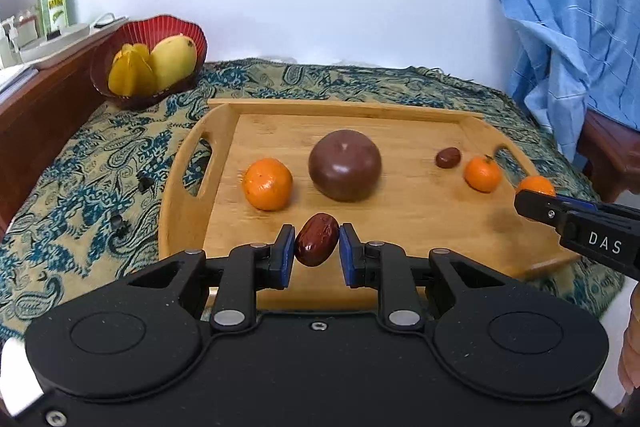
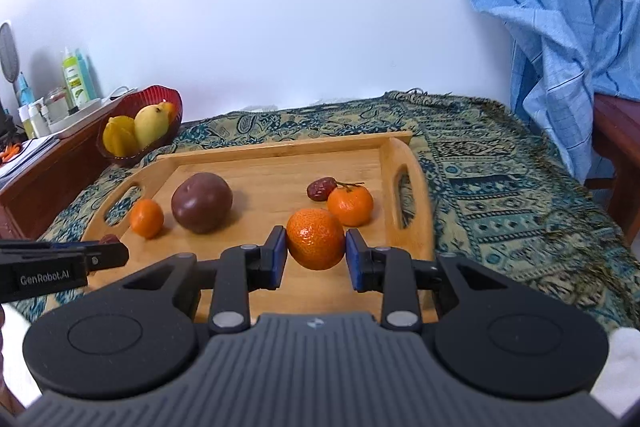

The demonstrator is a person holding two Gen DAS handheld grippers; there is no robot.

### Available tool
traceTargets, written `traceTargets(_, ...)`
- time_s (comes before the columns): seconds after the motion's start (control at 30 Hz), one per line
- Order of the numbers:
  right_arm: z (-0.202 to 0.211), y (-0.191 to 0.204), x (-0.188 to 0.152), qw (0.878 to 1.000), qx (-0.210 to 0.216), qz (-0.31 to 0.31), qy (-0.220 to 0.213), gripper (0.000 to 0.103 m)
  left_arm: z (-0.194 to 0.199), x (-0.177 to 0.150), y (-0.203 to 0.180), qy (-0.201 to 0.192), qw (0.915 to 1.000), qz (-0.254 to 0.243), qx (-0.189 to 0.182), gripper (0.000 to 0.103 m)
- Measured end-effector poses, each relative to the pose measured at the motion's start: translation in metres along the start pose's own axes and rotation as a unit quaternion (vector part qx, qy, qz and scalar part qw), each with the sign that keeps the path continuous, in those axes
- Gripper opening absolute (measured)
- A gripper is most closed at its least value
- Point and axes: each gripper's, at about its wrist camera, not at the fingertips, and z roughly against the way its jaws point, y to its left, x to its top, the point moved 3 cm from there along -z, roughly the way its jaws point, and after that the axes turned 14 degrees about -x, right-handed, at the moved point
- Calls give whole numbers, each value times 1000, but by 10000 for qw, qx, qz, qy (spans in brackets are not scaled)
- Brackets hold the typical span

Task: Organize fruits
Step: 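Carry the date with the left gripper while the right gripper carries the tangerine onto the tray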

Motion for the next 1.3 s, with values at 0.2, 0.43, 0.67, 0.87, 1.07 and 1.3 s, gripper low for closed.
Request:
traceTargets(0.2, -32, 16, 8, 9997, -50, 94, 203, 36, -21, 6, 16, 49, 9999, 122, 84, 22)
traceTargets(0.43, -54, 35, 10, 9990, -96, 272, 339, 36, -35, 8, 34, 122, 9995, 200, 230, 22)
traceTargets(0.67, -67, 42, 13, 9983, -174, 371, 413, 36, -49, 11, 49, 163, 9992, 262, 243, 22)
traceTargets(0.87, -77, 42, 17, 9982, -197, 295, 478, 36, -66, 17, 54, 211, 9990, 335, 214, 19)
traceTargets(1.07, -84, 45, 16, 9979, -231, 278, 540, 36, -83, 28, 58, 176, 9992, 237, 280, 17)
traceTargets(1.3, -88, 46, 16, 9981, -241, 254, 500, 36, -91, 36, 65, 168, 9990, 300, 292, 18)
